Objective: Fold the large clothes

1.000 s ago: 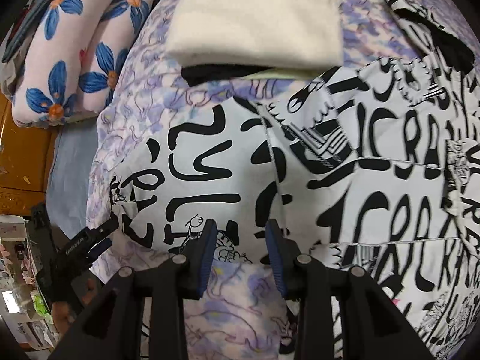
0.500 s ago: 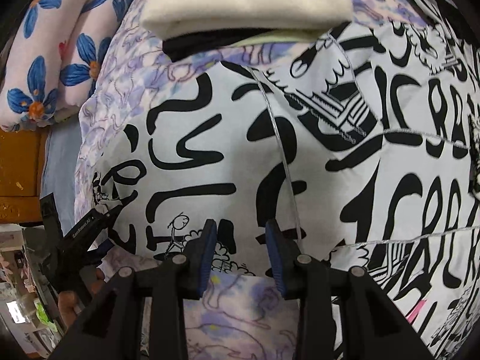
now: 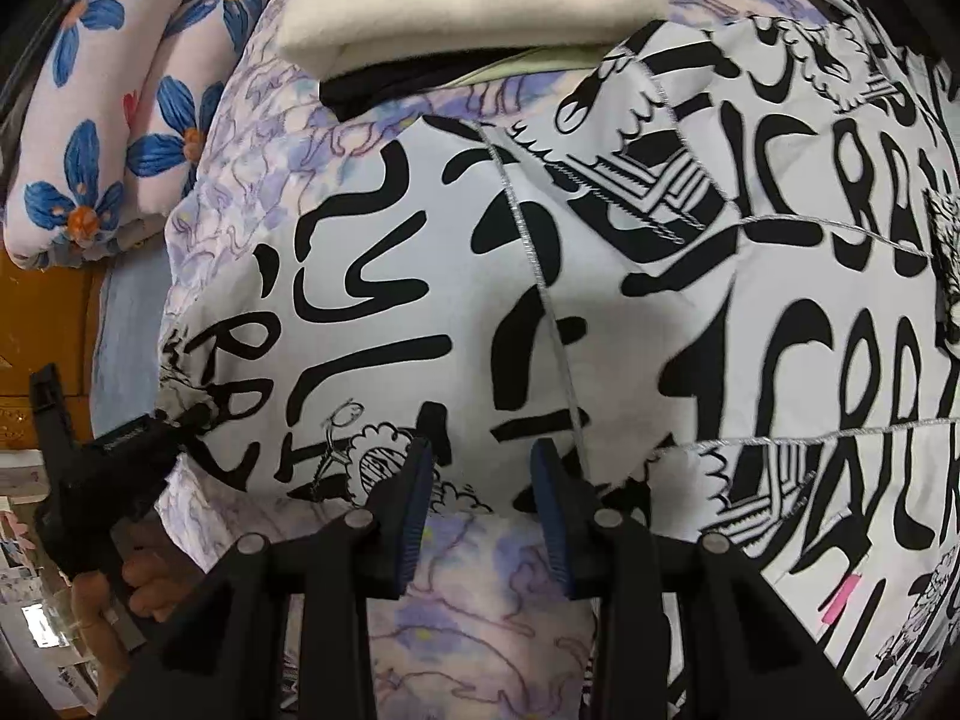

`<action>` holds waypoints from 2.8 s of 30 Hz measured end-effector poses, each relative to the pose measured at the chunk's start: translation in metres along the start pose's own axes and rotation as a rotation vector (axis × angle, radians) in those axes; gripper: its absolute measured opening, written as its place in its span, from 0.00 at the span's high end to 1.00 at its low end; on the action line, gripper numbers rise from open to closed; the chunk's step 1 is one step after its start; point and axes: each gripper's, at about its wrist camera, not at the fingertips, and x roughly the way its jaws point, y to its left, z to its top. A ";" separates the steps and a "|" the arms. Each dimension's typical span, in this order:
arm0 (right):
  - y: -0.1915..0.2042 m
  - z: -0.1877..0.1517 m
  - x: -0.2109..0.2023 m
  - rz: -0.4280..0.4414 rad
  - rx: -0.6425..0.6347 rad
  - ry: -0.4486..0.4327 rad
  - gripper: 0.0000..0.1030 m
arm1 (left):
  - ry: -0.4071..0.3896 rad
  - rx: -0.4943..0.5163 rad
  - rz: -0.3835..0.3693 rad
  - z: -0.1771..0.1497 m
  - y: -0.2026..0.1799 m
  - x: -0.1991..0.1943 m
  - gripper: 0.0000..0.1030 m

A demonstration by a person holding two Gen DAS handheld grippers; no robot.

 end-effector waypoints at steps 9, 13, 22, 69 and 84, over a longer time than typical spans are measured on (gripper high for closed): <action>-0.064 -0.017 -0.026 0.014 0.109 -0.057 0.67 | -0.193 0.318 -0.112 -0.028 -0.104 -0.091 0.95; -0.099 -0.025 -0.040 0.017 0.155 -0.080 0.67 | -0.217 0.450 -0.185 -0.061 -0.158 -0.114 0.95; -0.183 -0.037 -0.082 0.025 0.264 -0.153 0.67 | -0.166 0.671 -0.300 -0.166 -0.268 -0.118 0.95; -0.335 -0.037 -0.127 0.151 0.341 -0.226 0.47 | 0.157 0.833 -0.208 -0.286 -0.341 -0.057 0.24; -0.312 -0.009 -0.105 0.211 0.303 -0.176 0.47 | 0.074 0.735 -0.271 -0.229 -0.300 -0.085 0.24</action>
